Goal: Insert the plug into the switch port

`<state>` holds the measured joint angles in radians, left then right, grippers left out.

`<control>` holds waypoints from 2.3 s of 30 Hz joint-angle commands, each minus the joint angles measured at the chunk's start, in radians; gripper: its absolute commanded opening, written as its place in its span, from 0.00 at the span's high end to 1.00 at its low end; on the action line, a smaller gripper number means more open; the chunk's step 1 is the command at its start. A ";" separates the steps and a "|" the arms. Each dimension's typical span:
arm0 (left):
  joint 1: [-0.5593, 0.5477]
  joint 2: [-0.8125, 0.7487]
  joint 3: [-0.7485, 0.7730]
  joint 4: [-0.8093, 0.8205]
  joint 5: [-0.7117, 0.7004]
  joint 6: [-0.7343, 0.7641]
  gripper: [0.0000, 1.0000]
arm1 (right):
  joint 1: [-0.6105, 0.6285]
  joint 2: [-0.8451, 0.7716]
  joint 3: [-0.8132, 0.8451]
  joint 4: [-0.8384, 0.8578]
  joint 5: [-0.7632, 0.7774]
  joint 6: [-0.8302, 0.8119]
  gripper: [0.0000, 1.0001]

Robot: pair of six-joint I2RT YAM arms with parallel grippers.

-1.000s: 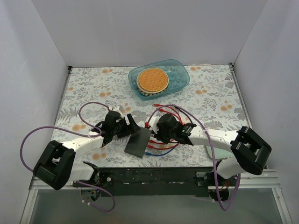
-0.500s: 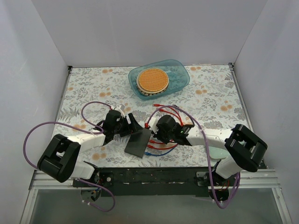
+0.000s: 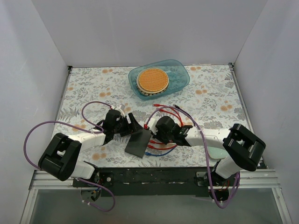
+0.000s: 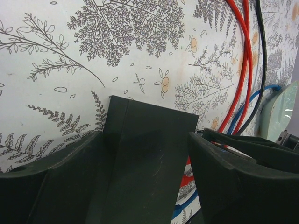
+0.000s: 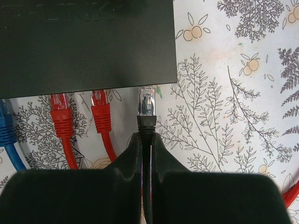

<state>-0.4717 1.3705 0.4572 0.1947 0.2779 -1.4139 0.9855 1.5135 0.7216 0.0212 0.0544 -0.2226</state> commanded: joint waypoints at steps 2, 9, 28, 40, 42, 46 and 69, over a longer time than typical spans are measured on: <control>0.005 0.013 0.012 -0.024 0.027 0.000 0.28 | 0.027 0.020 0.004 0.034 0.022 -0.017 0.99; 0.012 0.016 0.012 -0.012 0.055 0.003 0.29 | 0.059 0.043 0.013 0.049 0.071 -0.011 0.99; 0.012 0.047 0.024 0.003 0.106 0.024 0.30 | 0.100 -0.029 -0.067 0.229 0.151 0.032 0.99; 0.012 0.102 0.041 0.015 0.167 0.027 0.39 | 0.143 -0.021 -0.106 0.370 0.197 0.012 0.99; 0.012 0.122 0.046 0.011 0.176 0.038 0.42 | 0.145 -0.013 -0.106 0.387 0.205 0.002 0.99; 0.012 0.160 0.057 0.009 0.213 0.062 0.51 | 0.145 -0.003 -0.093 0.410 0.211 -0.024 0.99; -0.010 0.170 0.021 0.060 0.319 0.015 0.72 | 0.147 0.073 -0.025 0.553 0.180 -0.043 0.99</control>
<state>-0.4141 1.5246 0.5011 0.3046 0.3885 -1.3575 1.1149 1.5536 0.6071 0.3035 0.3542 -0.2668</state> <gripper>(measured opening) 0.355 0.064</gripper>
